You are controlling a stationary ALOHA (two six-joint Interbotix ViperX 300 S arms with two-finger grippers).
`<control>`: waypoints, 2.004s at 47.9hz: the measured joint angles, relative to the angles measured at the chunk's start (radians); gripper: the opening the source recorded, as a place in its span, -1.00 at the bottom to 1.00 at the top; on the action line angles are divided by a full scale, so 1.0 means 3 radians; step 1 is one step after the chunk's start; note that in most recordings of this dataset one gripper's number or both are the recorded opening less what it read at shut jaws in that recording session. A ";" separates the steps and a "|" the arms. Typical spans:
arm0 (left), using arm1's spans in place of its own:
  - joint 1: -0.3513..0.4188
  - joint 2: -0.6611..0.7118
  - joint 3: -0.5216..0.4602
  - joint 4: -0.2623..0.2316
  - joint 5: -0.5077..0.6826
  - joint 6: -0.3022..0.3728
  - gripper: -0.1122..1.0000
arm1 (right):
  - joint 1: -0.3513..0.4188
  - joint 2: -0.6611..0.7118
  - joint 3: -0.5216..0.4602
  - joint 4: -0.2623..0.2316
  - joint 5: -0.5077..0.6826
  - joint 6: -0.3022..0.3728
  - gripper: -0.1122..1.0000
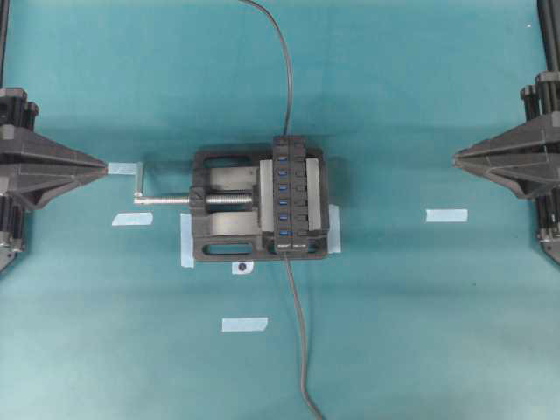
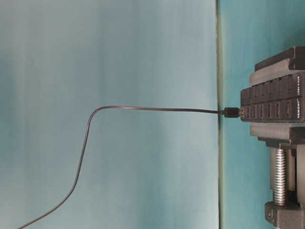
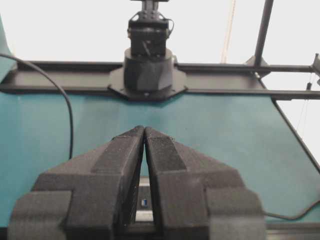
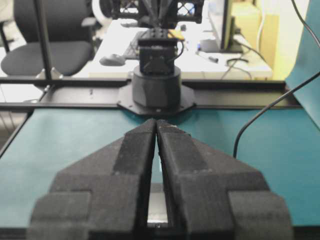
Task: Insert the USB into the second port from the front of the fixed hub.
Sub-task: 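Move the right gripper toward the black USB plug beside the hub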
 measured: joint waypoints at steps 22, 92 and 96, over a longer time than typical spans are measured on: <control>-0.0005 0.0210 0.0026 0.0010 0.0153 -0.0118 -0.80 | -0.0286 0.0005 0.0097 0.0153 0.0281 0.0327 -0.79; 0.0026 0.0240 -0.0031 0.0010 0.0910 -0.0128 -0.80 | -0.0885 0.2204 -0.1421 -0.0179 0.2035 -0.0348 -0.79; 0.0026 0.0240 -0.0031 0.0005 0.0915 -0.0128 -0.80 | -0.0890 0.2352 -0.1508 -0.0179 0.2035 -0.0414 -0.79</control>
